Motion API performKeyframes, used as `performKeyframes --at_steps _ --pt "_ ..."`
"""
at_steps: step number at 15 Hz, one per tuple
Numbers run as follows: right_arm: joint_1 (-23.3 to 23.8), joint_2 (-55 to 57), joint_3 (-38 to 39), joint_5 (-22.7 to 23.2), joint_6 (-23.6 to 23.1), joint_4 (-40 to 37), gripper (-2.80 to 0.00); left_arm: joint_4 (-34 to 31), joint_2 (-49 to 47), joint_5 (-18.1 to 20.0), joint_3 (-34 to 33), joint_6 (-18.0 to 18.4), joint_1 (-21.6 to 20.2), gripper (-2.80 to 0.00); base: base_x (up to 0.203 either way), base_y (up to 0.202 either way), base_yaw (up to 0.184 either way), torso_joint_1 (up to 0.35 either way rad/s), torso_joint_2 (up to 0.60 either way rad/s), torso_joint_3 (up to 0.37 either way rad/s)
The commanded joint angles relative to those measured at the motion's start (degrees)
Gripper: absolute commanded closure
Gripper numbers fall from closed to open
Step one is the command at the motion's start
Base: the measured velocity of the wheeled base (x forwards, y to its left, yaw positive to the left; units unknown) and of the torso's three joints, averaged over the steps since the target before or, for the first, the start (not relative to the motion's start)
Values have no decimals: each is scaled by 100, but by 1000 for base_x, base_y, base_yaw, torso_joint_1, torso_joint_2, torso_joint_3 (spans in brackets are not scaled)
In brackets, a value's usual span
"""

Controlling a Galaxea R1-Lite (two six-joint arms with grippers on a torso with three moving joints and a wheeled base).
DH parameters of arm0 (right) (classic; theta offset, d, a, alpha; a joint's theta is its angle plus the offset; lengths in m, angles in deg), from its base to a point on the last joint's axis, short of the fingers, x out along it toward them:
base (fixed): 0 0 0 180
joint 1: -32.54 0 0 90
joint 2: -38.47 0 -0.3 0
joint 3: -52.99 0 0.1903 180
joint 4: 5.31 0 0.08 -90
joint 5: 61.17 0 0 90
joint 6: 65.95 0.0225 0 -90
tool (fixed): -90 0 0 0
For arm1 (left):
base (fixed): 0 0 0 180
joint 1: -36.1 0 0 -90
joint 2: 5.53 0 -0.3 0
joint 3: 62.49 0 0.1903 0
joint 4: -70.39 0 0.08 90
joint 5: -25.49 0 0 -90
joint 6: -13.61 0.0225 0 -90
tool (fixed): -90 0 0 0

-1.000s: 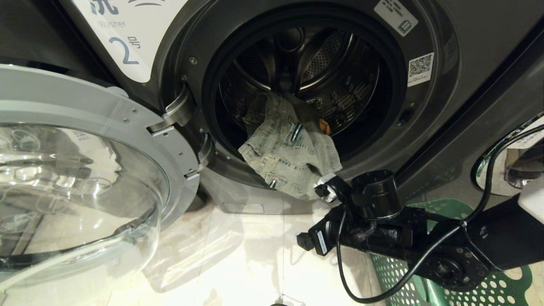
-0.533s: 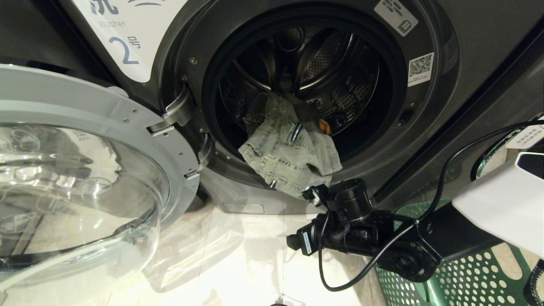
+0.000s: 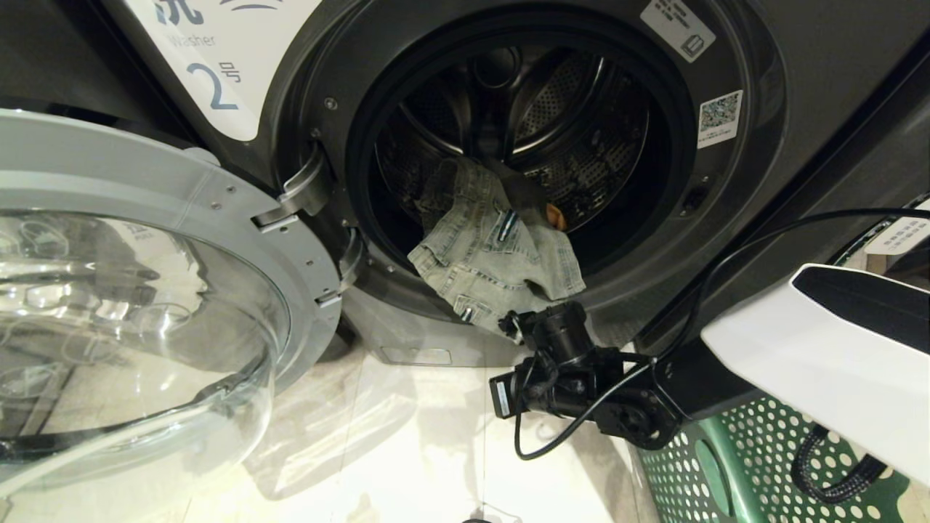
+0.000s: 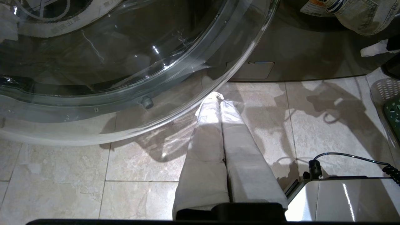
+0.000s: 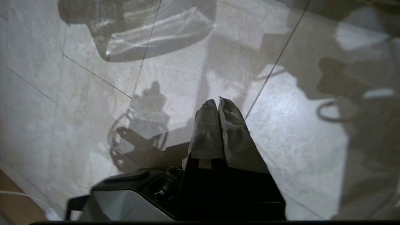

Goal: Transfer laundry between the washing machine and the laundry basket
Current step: Pick a cloth and place it into the basket

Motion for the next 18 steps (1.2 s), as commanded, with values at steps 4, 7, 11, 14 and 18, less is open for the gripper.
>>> performKeyframes --at_steps 4,7,11,14,18 --pt "-19 635 -912 -396 83 16 0 -1 -9 -1 0 0 1 0 0 0 0 0 0 0" --pt "-14 983 -1520 -1529 62 32 0 -1 -9 -1 0 0 1 0 0 0 0 0 0 0" --pt "33 1271 -1860 -2131 20 51 0 -1 -9 -1 0 0 1 0 0 0 0 0 0 0" --pt "38 1344 -2199 -2269 22 60 0 -1 -9 -1 0 0 1 0 0 0 0 0 0 0" --pt "107 1187 -2577 -2539 -84 83 0 -1 -9 -1 0 0 1 0 0 0 0 0 0 0"
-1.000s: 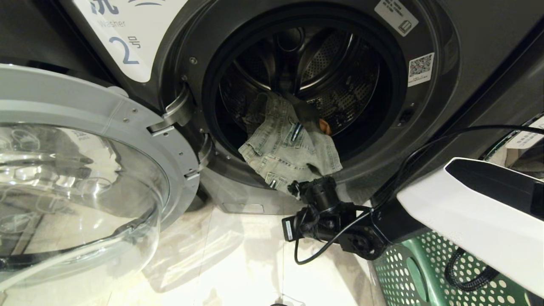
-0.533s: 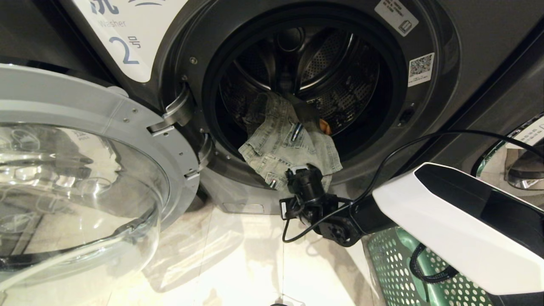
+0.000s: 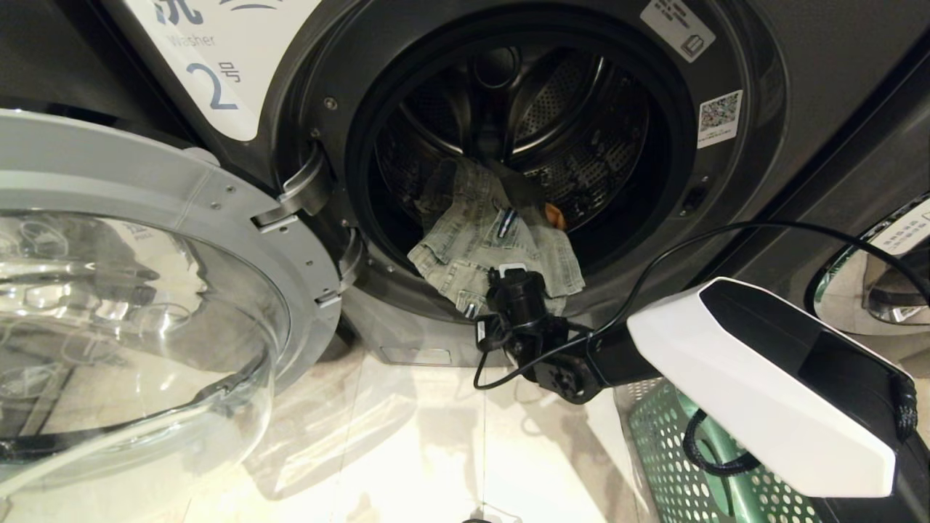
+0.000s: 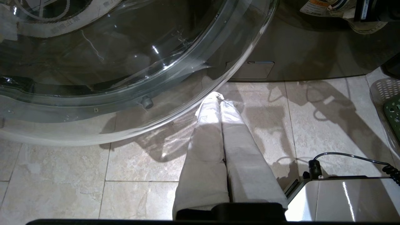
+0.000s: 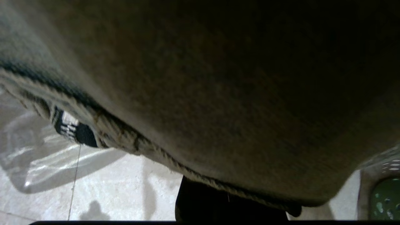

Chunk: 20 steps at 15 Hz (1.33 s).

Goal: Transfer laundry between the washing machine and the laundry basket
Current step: Pick a cloth and place it into the basket

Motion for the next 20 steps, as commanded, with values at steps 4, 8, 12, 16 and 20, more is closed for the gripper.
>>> performKeyframes --at_steps 4,8,12,16,20 --pt "144 -155 -76 -211 -453 509 0 1 -9 -1 0 0 -1 0 0 0 0 0 0 0" --pt "188 -28 -478 -211 -701 863 0 1 -9 -1 0 0 -1 0 0 0 0 0 0 0" --pt "259 321 -1164 -196 -1460 1787 0 1 -9 -1 0 0 -1 0 0 0 0 0 0 0" --pt "272 966 -1939 78 -2614 3758 0 1 -9 -1 0 0 -1 0 0 0 0 0 0 0" --pt "426 1253 -2030 1513 -3333 4981 0 1 -9 -1 0 0 -1 0 0 0 0 0 0 0"
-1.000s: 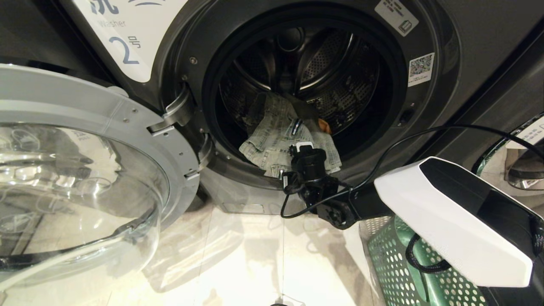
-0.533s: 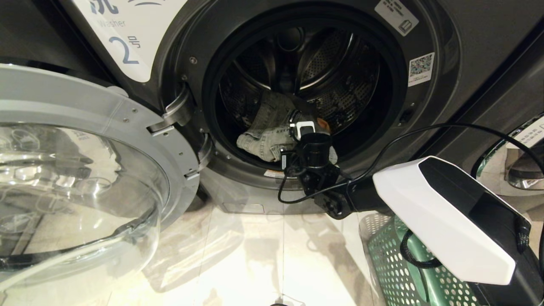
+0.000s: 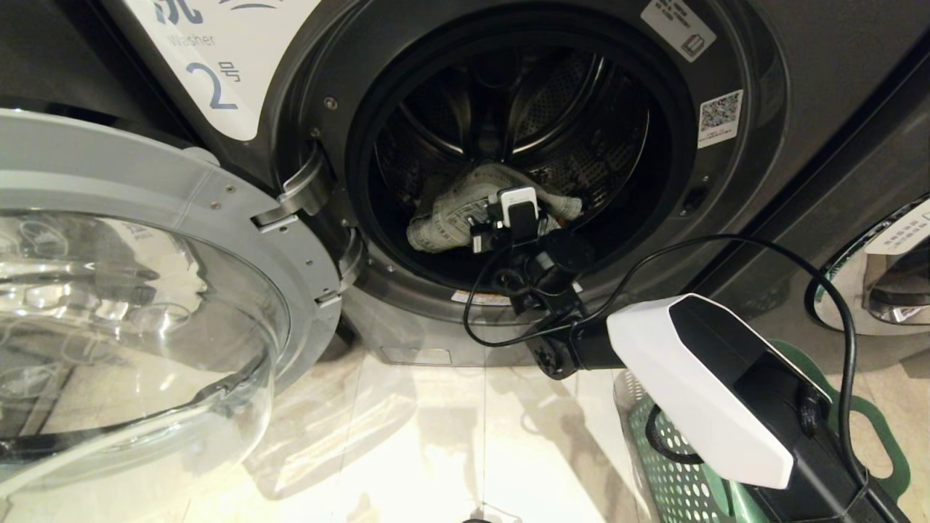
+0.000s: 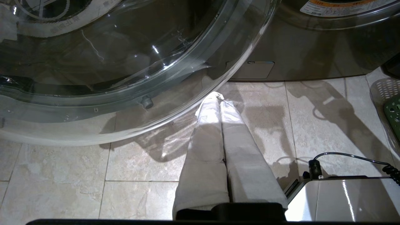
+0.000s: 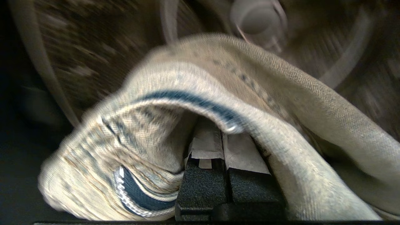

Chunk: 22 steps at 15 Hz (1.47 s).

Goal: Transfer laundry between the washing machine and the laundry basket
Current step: Pick a cloth and place it into the basket

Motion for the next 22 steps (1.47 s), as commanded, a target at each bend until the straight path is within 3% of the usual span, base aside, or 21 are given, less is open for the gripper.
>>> performKeyframes --at_steps 1,8,11,13,15,17,19,20,22 --pt "158 171 -44 462 -69 165 0 -1 -9 -1 0 0 -1 0 0 0 0 0 0 0" --pt "415 -167 -71 445 -29 202 0 -1 -9 -1 0 0 -1 0 0 0 0 0 0 0" --pt "488 -380 -78 10 116 -694 0 -1 -9 -1 0 0 -1 0 0 0 0 0 0 0" --pt "592 -597 -79 -333 607 -2006 0 -1 -9 -1 0 0 -1 0 0 0 0 0 0 0" --pt "643 -727 -66 -1193 1231 -3313 0 -1 -9 -1 0 0 -1 0 0 0 0 0 0 0" --pt "594 -819 -57 -2017 2237 -4891 0 -1 -9 -1 0 0 -1 0 0 0 0 0 0 0" --pt "511 -1041 -54 -2430 3324 -6282 0 -1 -9 -1 0 0 -1 0 0 0 0 0 0 0" --pt "485 -1132 -64 -2531 3616 -6618 0 -1 -9 -1 0 0 -1 0 0 0 0 0 0 0" --pt "403 -1143 -75 -2522 3518 -6319 0 -1 -9 -1 0 0 -1 0 0 0 0 0 0 0"
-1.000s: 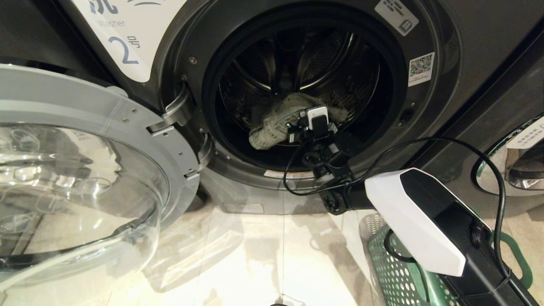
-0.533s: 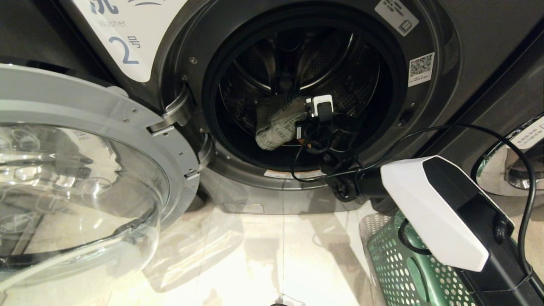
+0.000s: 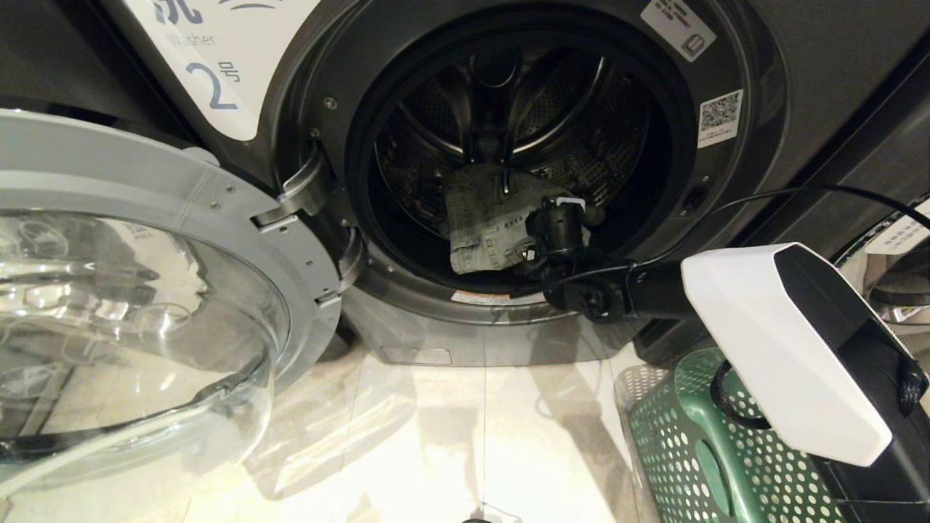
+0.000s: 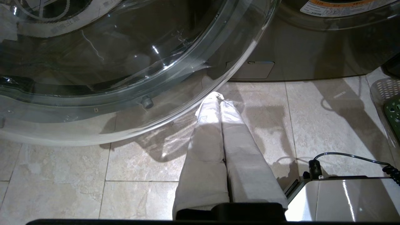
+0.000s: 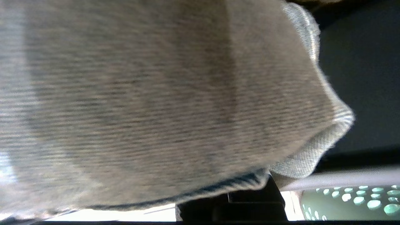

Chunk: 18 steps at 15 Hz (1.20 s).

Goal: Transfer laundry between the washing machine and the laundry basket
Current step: Pick a cloth and place it into the basket

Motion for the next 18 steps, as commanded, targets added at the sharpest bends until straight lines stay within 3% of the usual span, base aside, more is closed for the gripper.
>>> performKeyframes --at_steps 1,4,10,12,15,18 --pt "-124 -132 10 -2 -80 208 0 1 -9 -1 0 2 -1 0 0 0 0 0 0 0" --pt "-216 -247 25 248 -88 38 0 1 -9 -1 0 2 -1 0 0 0 0 0 0 0" --pt "-227 13 -20 279 -47 286 0 1 -9 -1 0 2 -1 0 0 0 0 0 0 0" --pt "-229 217 -81 279 -182 1253 0 1 -9 -1 0 2 -1 0 0 0 0 0 0 0" --pt "-233 396 -100 356 -1219 3276 0 1 -9 -1 0 2 -1 0 0 0 0 0 0 0" --pt "-284 443 -89 1065 -2238 5233 0 1 -9 -1 0 2 -1 0 0 0 0 0 0 0"
